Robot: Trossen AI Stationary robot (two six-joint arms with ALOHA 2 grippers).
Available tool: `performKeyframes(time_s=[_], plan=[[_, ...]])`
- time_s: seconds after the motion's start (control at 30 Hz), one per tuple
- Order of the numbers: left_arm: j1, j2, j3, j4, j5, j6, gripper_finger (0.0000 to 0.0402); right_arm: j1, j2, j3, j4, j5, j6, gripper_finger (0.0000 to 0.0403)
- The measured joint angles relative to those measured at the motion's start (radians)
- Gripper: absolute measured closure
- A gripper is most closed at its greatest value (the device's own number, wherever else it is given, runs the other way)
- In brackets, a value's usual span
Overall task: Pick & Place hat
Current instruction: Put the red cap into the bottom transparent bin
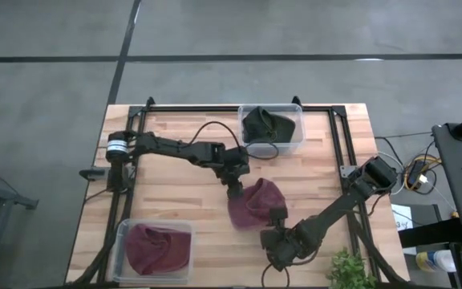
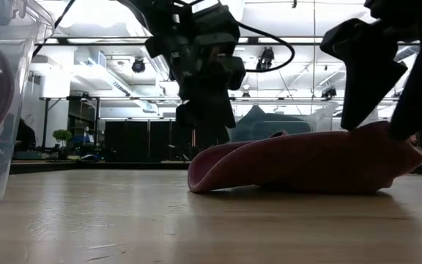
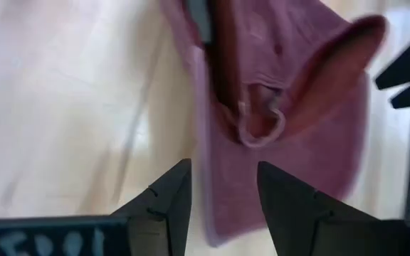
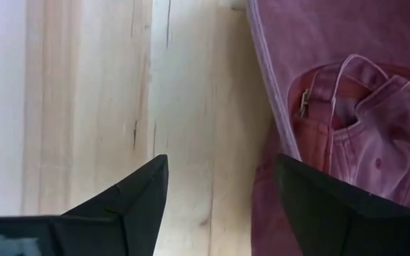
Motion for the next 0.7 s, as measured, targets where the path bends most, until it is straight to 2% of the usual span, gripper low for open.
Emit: performKeyframes(time_s=[0.23, 0.53, 0.63, 0.7], plan=[[0.000, 0.015, 0.000, 0.009, -0.052, 0.008, 0.0250, 0.004, 0.000, -0.005, 0.009, 0.001, 0.000, 0.0157], [0.000, 0.054, 0.000, 0.022, -0.039, -0.003, 0.0254, 0.004, 0.000, -0.007, 0.016, 0.001, 0.000, 0.0156], [0.000, 0.054, 0.001, 0.037, -0.040, -0.005, 0.0280, 0.004, 0.000, -0.007, 0.017, 0.001, 0.000, 0.0159], [0.002, 0.054, 0.001, 0.050, -0.039, -0.016, 0.0319, 0.004, 0.000, -0.007, 0.017, 0.001, 0.003, 0.0161]])
